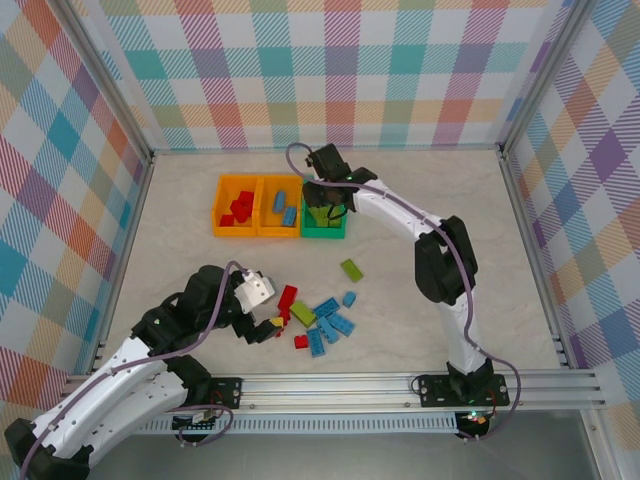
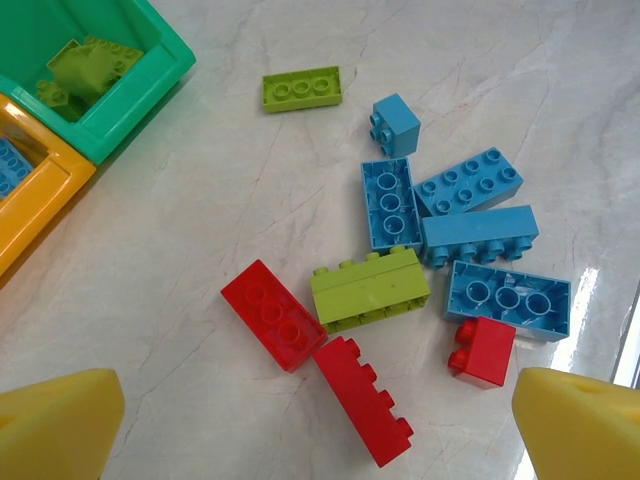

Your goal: Sort the legos into containers by color

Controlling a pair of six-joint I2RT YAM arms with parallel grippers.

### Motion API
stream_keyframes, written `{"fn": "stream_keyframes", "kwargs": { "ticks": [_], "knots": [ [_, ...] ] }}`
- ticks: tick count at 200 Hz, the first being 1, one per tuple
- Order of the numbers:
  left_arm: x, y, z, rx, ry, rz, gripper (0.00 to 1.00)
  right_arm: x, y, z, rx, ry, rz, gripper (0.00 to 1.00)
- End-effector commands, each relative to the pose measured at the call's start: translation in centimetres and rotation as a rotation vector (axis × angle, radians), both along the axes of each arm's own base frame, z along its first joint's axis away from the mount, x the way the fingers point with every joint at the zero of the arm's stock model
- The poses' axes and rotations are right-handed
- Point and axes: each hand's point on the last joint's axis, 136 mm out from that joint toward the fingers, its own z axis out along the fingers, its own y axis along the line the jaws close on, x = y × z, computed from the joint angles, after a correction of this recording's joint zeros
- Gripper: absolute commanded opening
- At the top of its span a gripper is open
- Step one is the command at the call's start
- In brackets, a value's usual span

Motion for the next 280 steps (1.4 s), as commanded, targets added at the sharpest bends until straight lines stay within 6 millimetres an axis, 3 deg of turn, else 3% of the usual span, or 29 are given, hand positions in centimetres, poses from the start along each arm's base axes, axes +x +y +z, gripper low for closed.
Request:
{"fn": "stream_keyframes", "kwargs": {
  "ticks": [1,27,50,77,91,121,151,204,245,280],
  "knots": [
    [0.3,-0.3,0.6,-0.025,-0.011,0.011,1.0,-0.7,-0.3,2.7,-0.015,-0.029,0.02,0.41],
    [1.3,-0.3,2.3,-0.103,0.047,0.124,1.0,-3.8,-1.1,5.5,0.065,-0.019,0.056,0.42],
    [2.7,-0.5,3.0,-0.205,0.201,0.319,1.0,-9.6,-1.1,7.7,0.185,0.068,0.199,0.54],
    [4.5,-0.1,1.1,-0.192,0.391,0.573,0.98,-17.8,-1.7,9.1,0.3,0.235,0.36,0.68],
    [5.4,-0.4,-0.3,-0.165,0.475,0.669,0.94,-21.7,-2.4,8.8,0.314,0.328,0.401,0.72],
    [7.1,-1.4,-4.1,-0.075,0.604,0.804,0.9,-27.3,-4.0,8.0,0.314,0.432,0.433,0.78],
    [7.9,-1.9,-8.2,0.031,0.646,0.849,0.89,-28.2,-6.1,6.9,0.299,0.412,0.354,0.83],
    [9.3,-2.7,-12.2,0.119,0.677,0.889,0.8,-28.6,-7.8,6.0,0.261,0.405,0.3,0.88],
    [9.6,-3.1,-14.2,0.167,0.704,0.899,0.59,-28.4,-7.9,5.6,0.254,0.408,0.287,0.89],
    [10.0,-2.4,-13.6,0.164,0.661,0.933,0.34,-28.3,-7.7,6.0,0.27,0.393,0.287,0.89]
  ]
}}
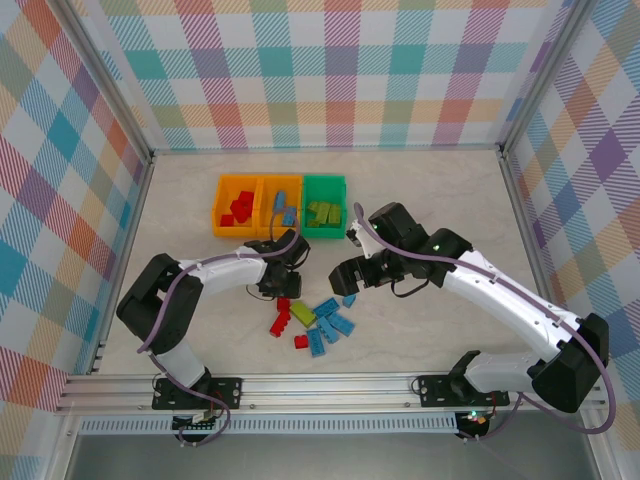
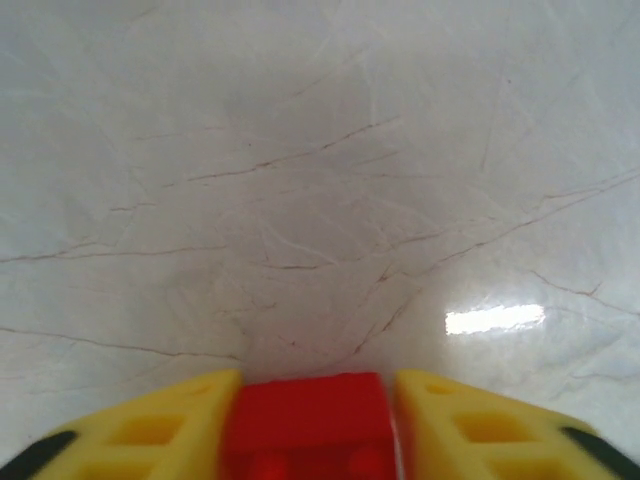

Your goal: Sort the legos into containers by color

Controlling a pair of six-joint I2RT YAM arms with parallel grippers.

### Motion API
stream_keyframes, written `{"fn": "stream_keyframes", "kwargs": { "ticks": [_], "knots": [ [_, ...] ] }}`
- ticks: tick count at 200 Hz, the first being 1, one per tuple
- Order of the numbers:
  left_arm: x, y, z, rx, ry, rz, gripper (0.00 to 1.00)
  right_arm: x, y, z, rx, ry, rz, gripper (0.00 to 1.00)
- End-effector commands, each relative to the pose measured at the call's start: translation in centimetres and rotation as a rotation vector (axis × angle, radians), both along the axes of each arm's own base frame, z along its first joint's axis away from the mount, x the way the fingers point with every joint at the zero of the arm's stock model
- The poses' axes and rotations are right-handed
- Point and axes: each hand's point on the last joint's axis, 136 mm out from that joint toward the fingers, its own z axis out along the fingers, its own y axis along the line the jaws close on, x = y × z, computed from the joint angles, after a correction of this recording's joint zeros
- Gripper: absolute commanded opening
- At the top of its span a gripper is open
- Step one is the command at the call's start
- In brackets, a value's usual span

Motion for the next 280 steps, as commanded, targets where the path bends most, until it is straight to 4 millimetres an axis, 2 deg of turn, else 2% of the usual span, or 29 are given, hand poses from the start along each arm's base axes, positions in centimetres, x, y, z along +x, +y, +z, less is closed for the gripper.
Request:
{"fn": "stream_keyframes", "kwargs": {
  "ticks": [1,20,44,80,102,138,175,185,195,218,238,260,280],
  "knots": [
    [0.7,-0.7,1.1,-0.015,-0.045,0.005,0.33,0.0,-0.2,0.1,0.012,0.002,-0.015,0.89],
    [1.4,-1.1,3.1,-0.053,-0.111,-0.01,0.3,-0.2,0.3,0.5,0.043,0.006,-0.001,0.89],
    [2.9,0.2,7.0,-0.047,-0.233,0.001,0.28,-0.1,0.6,1.4,0.074,-0.008,-0.006,0.9],
    [7.6,4.8,14.4,-0.05,-0.474,0.116,0.28,0.5,0.1,2.2,0.102,-0.062,-0.055,0.92],
    [11.3,8.0,16.9,-0.003,-0.58,0.183,0.28,0.6,-0.1,2.4,0.111,-0.074,-0.072,0.92],
    [18.0,12.3,17.3,0.1,-0.629,0.296,0.28,0.1,-0.2,3.0,0.144,-0.063,-0.075,0.93],
    [24.2,14.9,14.8,0.126,-0.595,0.377,0.31,-0.7,-1.3,3.3,0.131,-0.06,-0.095,0.93],
    [25.4,15.7,14.2,0.122,-0.575,0.405,0.33,-0.9,-1.8,3.5,0.13,-0.072,-0.104,0.93],
    [26.3,16.1,13.8,0.103,-0.559,0.419,0.41,-1.1,-2.2,3.7,0.133,-0.085,-0.114,0.94],
    [27.2,15.6,14.5,0.071,-0.56,0.382,0.52,-1.1,-3.1,3.4,0.126,-0.112,-0.143,0.95],
    [26.7,14.7,15.9,0.025,-0.565,0.349,0.55,-0.5,-3.7,2.8,0.098,-0.136,-0.18,0.96],
    [24.6,13.3,18.4,-0.089,-0.578,0.331,0.56,0.9,-4.1,2.0,0.057,-0.171,-0.23,0.98],
    [21.1,10.5,22.0,-0.237,-0.636,0.278,0.57,2.8,-4.3,0.9,-0.003,-0.209,-0.283,0.99]
  ]
}}
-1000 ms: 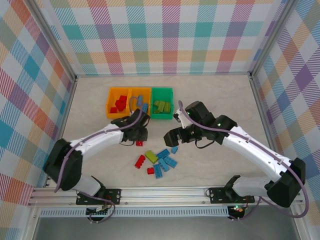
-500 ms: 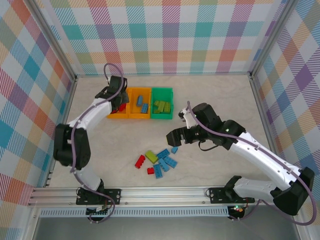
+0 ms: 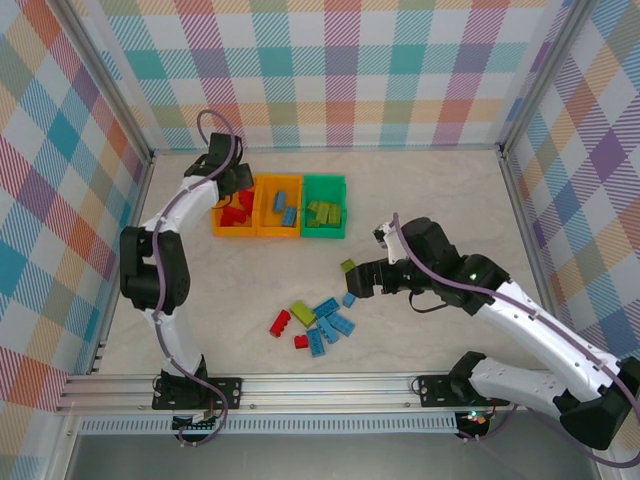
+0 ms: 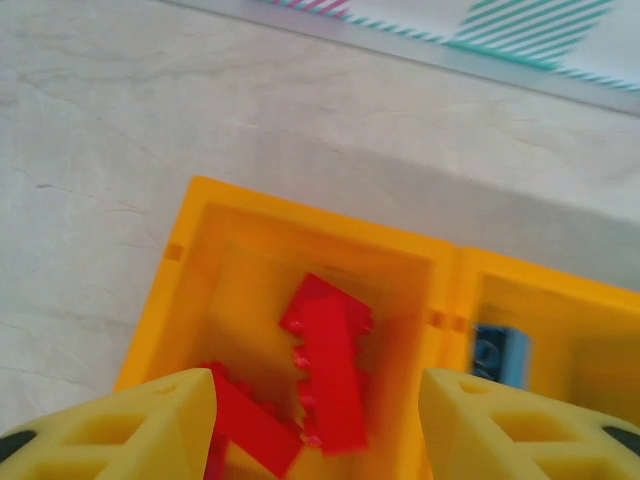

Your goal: Sort the legos into containers by color

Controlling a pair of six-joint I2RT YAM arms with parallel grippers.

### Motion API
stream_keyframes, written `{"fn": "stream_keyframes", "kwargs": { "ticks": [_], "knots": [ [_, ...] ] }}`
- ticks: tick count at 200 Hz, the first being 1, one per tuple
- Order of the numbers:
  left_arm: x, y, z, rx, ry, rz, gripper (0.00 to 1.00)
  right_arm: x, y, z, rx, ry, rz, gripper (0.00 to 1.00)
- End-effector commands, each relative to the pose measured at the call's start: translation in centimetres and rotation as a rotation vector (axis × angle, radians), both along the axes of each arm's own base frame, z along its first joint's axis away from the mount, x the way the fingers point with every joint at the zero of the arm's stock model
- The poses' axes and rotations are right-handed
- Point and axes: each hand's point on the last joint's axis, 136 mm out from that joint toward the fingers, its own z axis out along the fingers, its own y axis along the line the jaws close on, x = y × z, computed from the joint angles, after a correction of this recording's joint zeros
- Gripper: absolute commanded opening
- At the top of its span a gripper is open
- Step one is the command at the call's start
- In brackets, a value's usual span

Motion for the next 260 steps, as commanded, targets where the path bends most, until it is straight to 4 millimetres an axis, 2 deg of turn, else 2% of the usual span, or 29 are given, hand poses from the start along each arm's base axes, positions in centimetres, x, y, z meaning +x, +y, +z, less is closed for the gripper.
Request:
{"fn": "stream_keyframes", "kwargs": {
  "ticks": [1,19,31,52,67,84,96,109,122,144,176,198,217,240,251,260],
  "knots": [
    [-4.1,-3.4,6.7,-0.158,-0.124,-0.111,0.57,2.7,-0.7,-1.2,-0.071,-0.051,-0.102,0.99],
    [-8.8,-6.9,10.6,-0.198,-0.222,-0.26,0.58,4.5,-0.9,-2.4,-0.127,-0.066,-0.146,0.99],
    [-12.8,-9.7,13.1,-0.195,-0.295,-0.413,0.59,5.5,-0.9,-3.4,-0.16,-0.071,-0.157,1.0],
    [-19.9,-13.9,15.1,-0.104,-0.389,-0.754,0.67,7.3,-0.7,-5.7,-0.219,-0.053,-0.163,1.0],
    [-25.0,-15.7,14.9,-0.03,-0.429,-0.996,0.73,8.4,-0.3,-7.8,-0.26,-0.008,-0.158,1.0],
    [-30.9,-16.5,13.3,0.054,-0.453,-1.276,0.82,9.4,0.1,-10.3,-0.32,0.044,-0.135,0.98],
    [-33.9,-16.3,11.6,0.101,-0.458,-1.407,0.88,10.1,0.6,-11.9,-0.36,0.072,-0.115,0.96],
    [-36.2,-15.7,9.7,0.147,-0.466,-1.502,0.93,10.7,1.0,-13.5,-0.396,0.094,-0.101,0.93],
    [-37.0,-14.9,7.8,0.181,-0.469,-1.508,0.97,11.5,1.5,-14.7,-0.414,0.106,-0.089,0.89],
    [-37.3,-14.3,6.2,0.172,-0.487,-1.474,1.0,12.5,2.1,-17.0,-0.462,0.138,-0.062,0.75],
    [-36.7,-14.3,5.0,0.162,-0.512,-1.426,1.0,13.7,1.6,-19.5,-0.559,0.169,-0.094,0.63],
    [-36.3,-14.3,4.2,0.18,-0.5,-1.423,1.0,13.6,1.6,-20.6,-0.571,0.179,-0.088,0.58],
    [-36.2,-14.3,3.8,0.188,-0.488,-1.429,1.0,13.3,1.6,-21.5,-0.578,0.203,-0.079,0.48],
    [-36.1,-14.5,3.8,0.187,-0.491,-1.43,1.0,13.1,1.7,-21.2,-0.566,0.212,-0.079,0.31],
    [-36.0,-14.5,3.7,0.188,-0.495,-1.426,1.0,13.2,2.0,-20.3,-0.543,0.201,-0.085,0.29],
    [-35.9,-14.5,3.7,0.19,-0.501,-1.42,1.0,13.5,2.3,-18.9,-0.512,0.179,-0.09,0.28]
  ]
}}
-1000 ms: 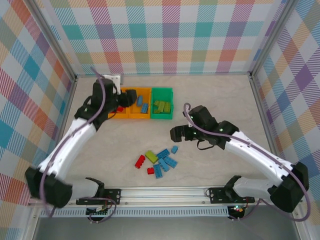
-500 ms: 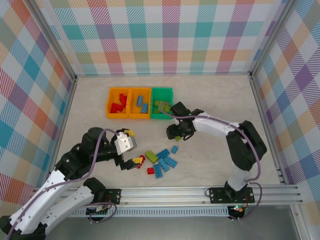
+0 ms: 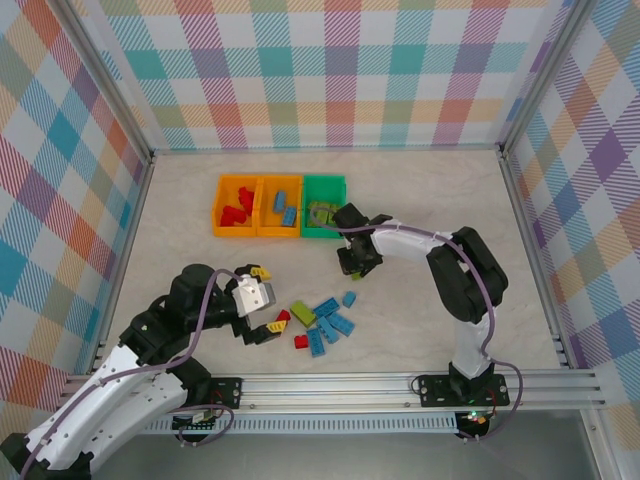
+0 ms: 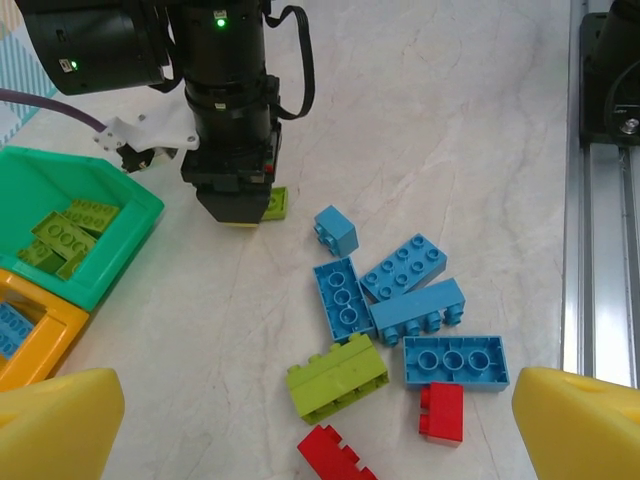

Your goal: Sort the legos into containers by color

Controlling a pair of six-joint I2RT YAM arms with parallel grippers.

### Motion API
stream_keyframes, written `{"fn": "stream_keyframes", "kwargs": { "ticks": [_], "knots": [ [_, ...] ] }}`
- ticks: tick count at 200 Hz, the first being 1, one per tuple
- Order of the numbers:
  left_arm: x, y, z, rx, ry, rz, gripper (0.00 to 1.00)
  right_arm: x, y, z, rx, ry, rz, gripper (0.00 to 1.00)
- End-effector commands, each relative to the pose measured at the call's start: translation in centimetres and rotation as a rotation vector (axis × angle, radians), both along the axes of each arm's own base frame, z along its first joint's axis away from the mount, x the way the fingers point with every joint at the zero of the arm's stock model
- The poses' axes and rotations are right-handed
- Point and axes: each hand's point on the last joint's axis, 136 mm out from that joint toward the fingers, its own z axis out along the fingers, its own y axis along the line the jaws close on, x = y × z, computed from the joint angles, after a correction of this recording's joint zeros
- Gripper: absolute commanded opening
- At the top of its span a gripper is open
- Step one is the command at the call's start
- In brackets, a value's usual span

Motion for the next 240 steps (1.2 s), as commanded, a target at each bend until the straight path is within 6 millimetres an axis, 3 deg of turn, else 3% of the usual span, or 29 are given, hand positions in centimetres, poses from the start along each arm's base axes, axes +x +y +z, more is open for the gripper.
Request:
{"fn": "stream_keyframes", "kwargs": {
  "ticks": [1,18,39,61,78,116,140,156,191,219,240],
  "knots": [
    [0.3,-0.4,0.0,-0.011,-0.039,-0.01,1.0,0.3,1.0,2.3,0.063,-0.022,0.003,0.28],
    [0.9,-0.2,-0.3,-0.013,-0.045,0.026,1.0,1.6,2.0,6.5,0.133,-0.117,0.004,0.28],
    [3.6,1.6,0.2,0.0,-0.051,0.228,1.0,4.0,3.2,11.6,0.208,-0.27,0.013,0.28],
    [5.3,3.2,0.6,0.014,-0.049,0.373,1.0,7.0,4.3,14.8,0.235,-0.417,0.009,0.29],
    [6.0,4.0,0.8,0.014,-0.039,0.449,1.0,9.5,5.0,15.3,0.216,-0.47,-0.004,0.3],
    [6.4,4.4,-0.3,0.048,0.012,0.494,1.0,14.8,6.2,13.8,0.114,-0.508,-0.007,0.32],
    [7.0,4.5,-0.1,0.021,0.03,0.539,1.0,16.3,6.2,13.1,0.072,-0.499,-0.003,0.45],
    [7.2,4.6,-0.1,0.008,0.044,0.563,1.0,16.2,6.4,13.7,0.081,-0.507,0.016,0.55],
    [7.2,4.2,-0.5,0.017,0.082,0.552,1.0,14.1,6.1,16.1,0.133,-0.508,0.06,0.57],
    [6.7,2.8,1.0,-0.093,0.181,0.54,1.0,8.8,5.8,18.2,0.229,-0.424,0.176,0.63],
    [6.3,2.1,1.4,-0.167,0.349,0.615,0.96,2.8,5.4,20.0,0.339,-0.322,0.278,0.71]
  ]
}}
